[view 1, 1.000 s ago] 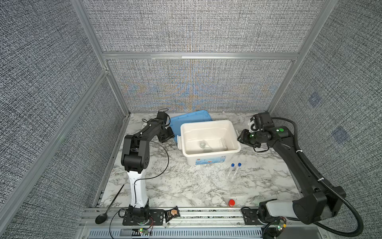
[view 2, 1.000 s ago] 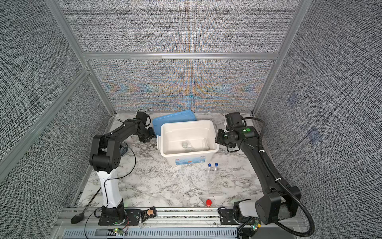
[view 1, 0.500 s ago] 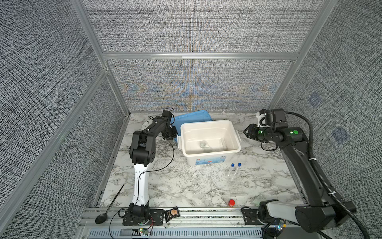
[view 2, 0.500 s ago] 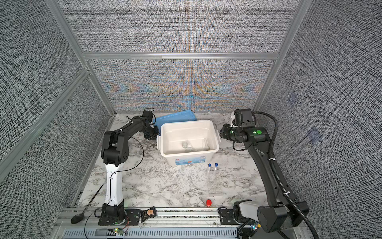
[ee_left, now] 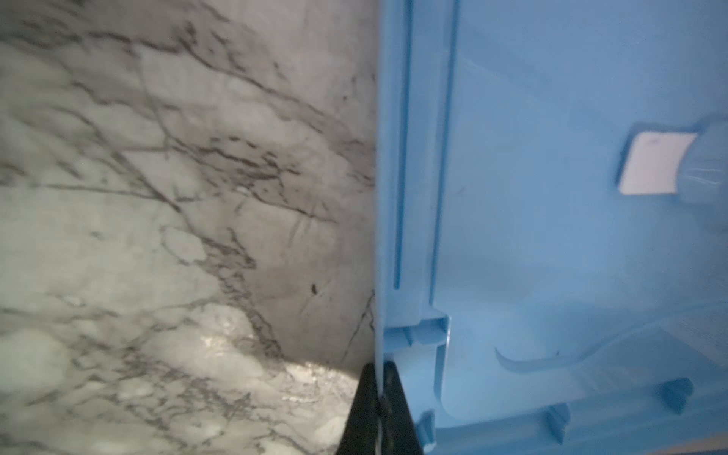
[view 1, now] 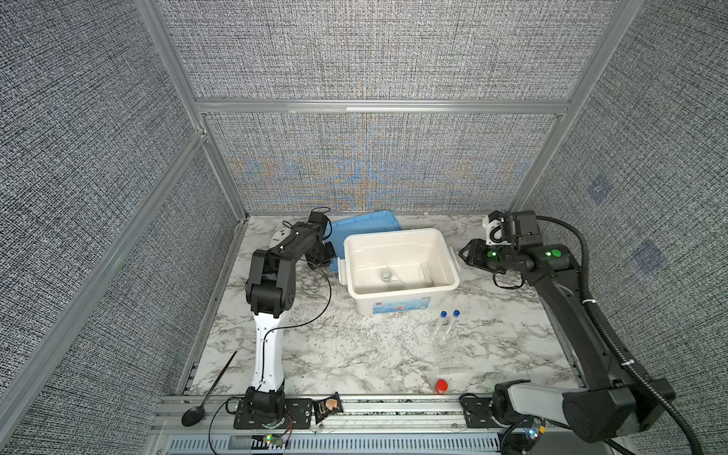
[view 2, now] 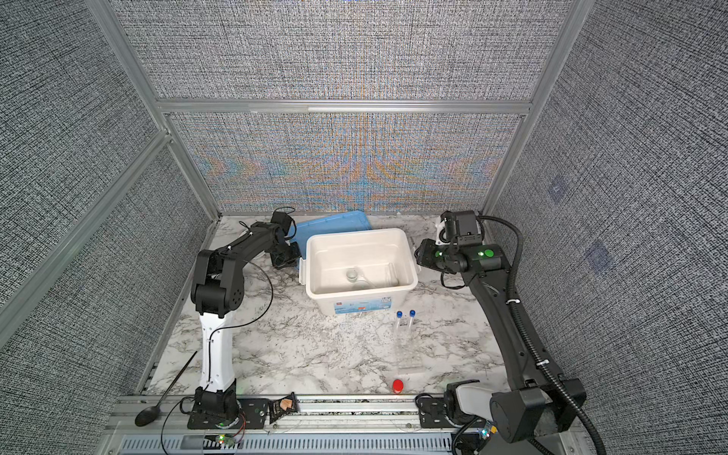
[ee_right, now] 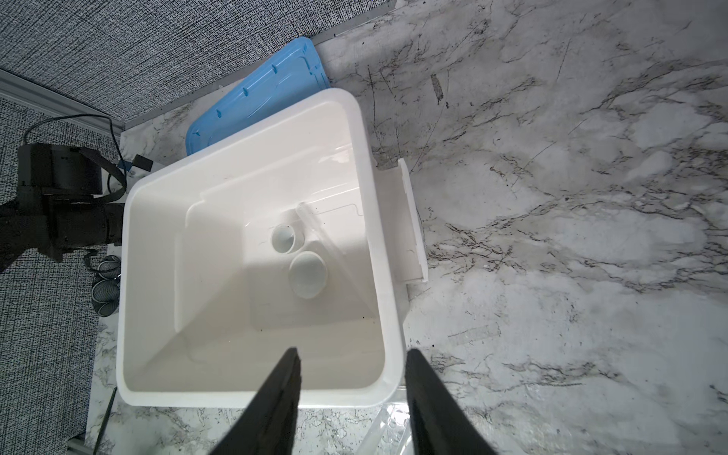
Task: Organize the chemistry lab equipment
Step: 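Grasp the edge of the blue lid with the left gripper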
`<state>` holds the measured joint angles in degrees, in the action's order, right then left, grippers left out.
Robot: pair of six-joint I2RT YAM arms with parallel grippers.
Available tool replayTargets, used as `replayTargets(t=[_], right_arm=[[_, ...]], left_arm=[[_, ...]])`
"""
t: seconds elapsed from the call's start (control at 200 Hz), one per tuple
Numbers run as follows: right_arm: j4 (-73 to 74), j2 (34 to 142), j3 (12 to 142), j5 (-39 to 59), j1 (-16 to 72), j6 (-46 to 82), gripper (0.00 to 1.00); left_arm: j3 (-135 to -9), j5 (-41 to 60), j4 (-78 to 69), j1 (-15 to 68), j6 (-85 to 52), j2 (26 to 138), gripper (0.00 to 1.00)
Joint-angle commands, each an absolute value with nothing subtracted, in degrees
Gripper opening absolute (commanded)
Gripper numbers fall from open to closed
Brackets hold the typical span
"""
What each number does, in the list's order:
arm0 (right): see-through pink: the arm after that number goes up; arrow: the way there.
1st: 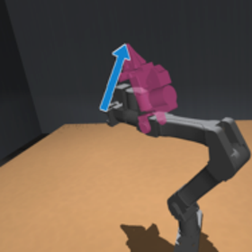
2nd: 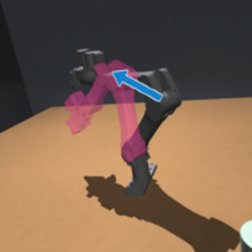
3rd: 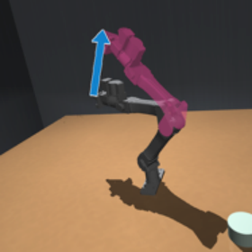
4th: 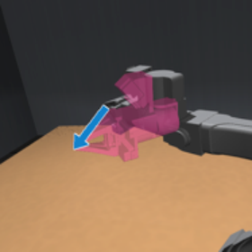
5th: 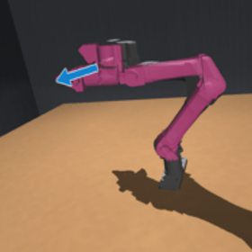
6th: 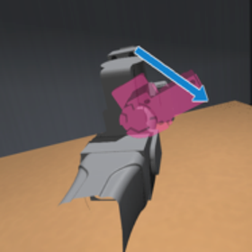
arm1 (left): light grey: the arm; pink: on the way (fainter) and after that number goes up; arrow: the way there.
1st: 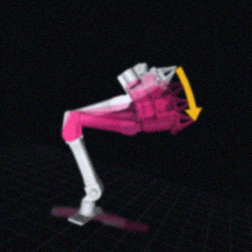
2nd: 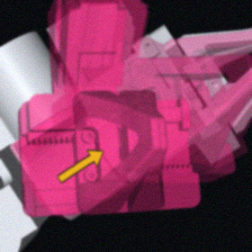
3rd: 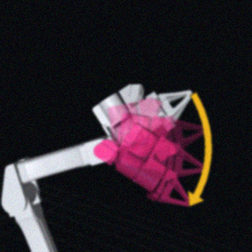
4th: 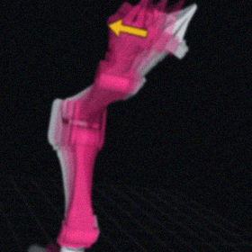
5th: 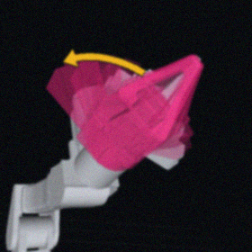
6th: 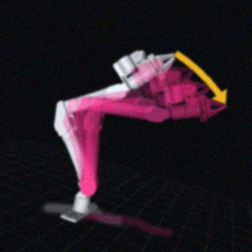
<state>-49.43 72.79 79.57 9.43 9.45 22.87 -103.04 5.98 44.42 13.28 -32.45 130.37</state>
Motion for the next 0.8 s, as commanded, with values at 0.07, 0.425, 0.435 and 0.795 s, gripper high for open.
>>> replayTargets(t=[0.07,0.425,0.435,0.795], right_arm=[[-48.66,72.6,78.93,10.35,9.44,21.01,0.48],[-48.43,73.98,77.57,12.1,9.44,19.54,0.5],[-48.43,74.06,77.47,12.19,9.48,19.65,0.5],[-45.12,77.89,78.96,16.33,11.61,15.52,0.5]], left_arm=[[-104.5,2.76,47.87,13.19,-32.34,129.41,0.0],[-108.82,-2.13,53.25,13.25,-31.73,126.41,0.0],[-109.07,-2.25,53.5,13.2,-31.69,126.39,0.0],[-117.12,3.26,62.09,12.68,-32.59,124.06,0.0]])
